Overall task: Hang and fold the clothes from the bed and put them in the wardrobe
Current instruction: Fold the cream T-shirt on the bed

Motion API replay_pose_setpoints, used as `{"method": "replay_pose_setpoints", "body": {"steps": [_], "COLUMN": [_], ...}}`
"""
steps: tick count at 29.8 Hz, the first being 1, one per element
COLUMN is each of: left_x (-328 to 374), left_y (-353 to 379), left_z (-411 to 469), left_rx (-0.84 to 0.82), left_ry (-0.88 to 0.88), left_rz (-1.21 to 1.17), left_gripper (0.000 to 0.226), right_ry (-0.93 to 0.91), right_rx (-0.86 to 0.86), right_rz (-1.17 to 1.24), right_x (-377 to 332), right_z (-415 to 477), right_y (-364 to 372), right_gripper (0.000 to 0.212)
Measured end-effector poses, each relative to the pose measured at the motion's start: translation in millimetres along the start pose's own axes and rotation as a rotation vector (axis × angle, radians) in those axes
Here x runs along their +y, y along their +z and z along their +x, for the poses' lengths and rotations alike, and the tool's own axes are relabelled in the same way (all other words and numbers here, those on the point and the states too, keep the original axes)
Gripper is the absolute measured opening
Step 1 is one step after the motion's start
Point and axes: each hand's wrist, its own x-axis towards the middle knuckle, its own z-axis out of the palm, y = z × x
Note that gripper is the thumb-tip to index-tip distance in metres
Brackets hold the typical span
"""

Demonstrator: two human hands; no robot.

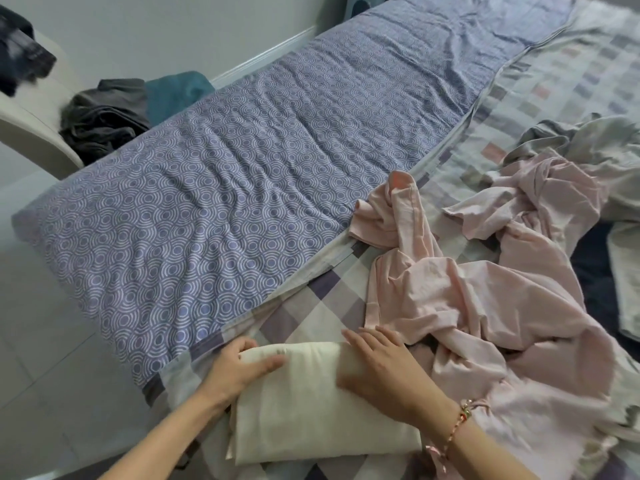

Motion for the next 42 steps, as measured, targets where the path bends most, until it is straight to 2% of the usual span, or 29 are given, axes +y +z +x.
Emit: {"method": "replay_pose_setpoints", "body": {"steps": [1,3,5,7,9,11,13,15,18,19,20,22,24,27,28,29,32,33,35,36,39,40,42], "left_x": [-0.7,-2.0,3.2,16.0,34.5,76.8,122.4,169.3,220.0,252.0,255.2,284.7,306.7,315.0,312.4,306.5,271.5,262.6,239.0,239.3,206.9,191.5,187.7], "left_y": [-5.1,-13.5,-17.2,-20.8,-24.8,-32.9,-37.8,-45.2,-45.8,-58.4,-58.0,-74.8,-99.2,-134.1,-147.4,-158.9,-189.4,-194.1,-204.6,-202.7,-207.5,-203.5,-200.8], "left_z": [-2.8,-8.8,-23.5,-41.1,-53.1,-75.0,-95.2,-107.5,-120.8,-144.3,-145.9,-171.2,-208.2,-274.6,-296.8,-321.2,-408.6,-434.9,-495.3,-500.8,-578.0,-618.1,-650.8], "left_rx": [-0.093,-0.250,-0.327,-0.331,-0.271,-0.195,-0.207,-0.141,-0.055,-0.023,-0.022,0.003,0.023,0.085,0.114,0.145,0.282,0.299,0.370,0.332,0.604,0.795,0.941], "left_ry": [-0.073,-0.177,-0.230,-0.206,-0.159,-0.098,-0.011,0.035,0.109,0.156,0.169,0.230,0.321,0.444,0.453,0.458,0.399,0.360,0.339,0.299,0.313,0.312,0.268], "left_rz": [-0.063,-0.136,-0.074,-0.017,-0.060,-0.124,-0.139,-0.192,-0.317,-0.367,-0.414,-0.510,-0.539,-0.500,-0.508,-0.502,-0.551,-0.560,-0.596,-0.582,-0.683,-0.743,-0.806], "left_gripper": [0.073,0.088,0.090,0.081,0.065,0.056,0.058,0.057,0.049,0.044,0.037,0.026,0.035,0.066,0.064,0.053,0.029,0.028,0.033,0.035,0.038,0.038,0.035], "right_ry": [-0.003,-0.024,-0.067,-0.044,0.072,0.230,0.320,0.412,0.413,0.387,0.397,0.398,0.362,0.267,0.217,0.149,0.023,-0.032,-0.151,-0.146,-0.422,-0.533,-0.612], "right_rx": [-0.105,-0.307,-0.371,-0.451,-0.474,-0.431,-0.364,-0.298,-0.190,-0.157,-0.137,-0.165,-0.280,-0.394,-0.411,-0.437,-0.466,-0.437,-0.453,-0.393,-0.471,-0.546,-0.528], "right_rz": [-0.013,-0.080,-0.116,-0.020,0.256,0.541,0.730,0.909,1.255,1.342,1.508,1.668,1.688,1.708,1.705,1.654,1.531,1.517,1.440,1.435,1.270,1.209,1.278], "right_x": [3.5,8.0,3.2,-4.2,-4.9,2.0,9.6,16.1,23.9,15.1,10.4,2.6,-15.9,-54.7,-74.7,-91.1,-156.3,-170.7,-213.6,-213.0,-288.4,-332.9,-360.3], "right_z": [2.0,10.0,14.3,11.4,4.3,-2.8,-7.2,-3.4,-3.3,-7.4,-12.7,-15.2,-16.3,-26.9,-29.5,-29.2,-36.8,-39.4,-34.6,-41.3,-38.4,-44.7,-58.6], "right_y": [-8.3,-26.2,-44.0,-64.8,-86.3,-128.8,-177.0,-232.7,-285.5,-327.0,-326.7,-347.2,-366.5,-387.7,-397.8,-404.0,-431.0,-439.5,-460.7,-466.4,-494.1,-503.7,-511.6], "right_gripper": [0.071,0.070,0.059,0.047,0.033,0.032,0.042,0.056,0.055,0.061,0.067,0.071,0.072,0.078,0.078,0.075,0.052,0.056,0.079,0.084,0.080,0.078,0.048]}}
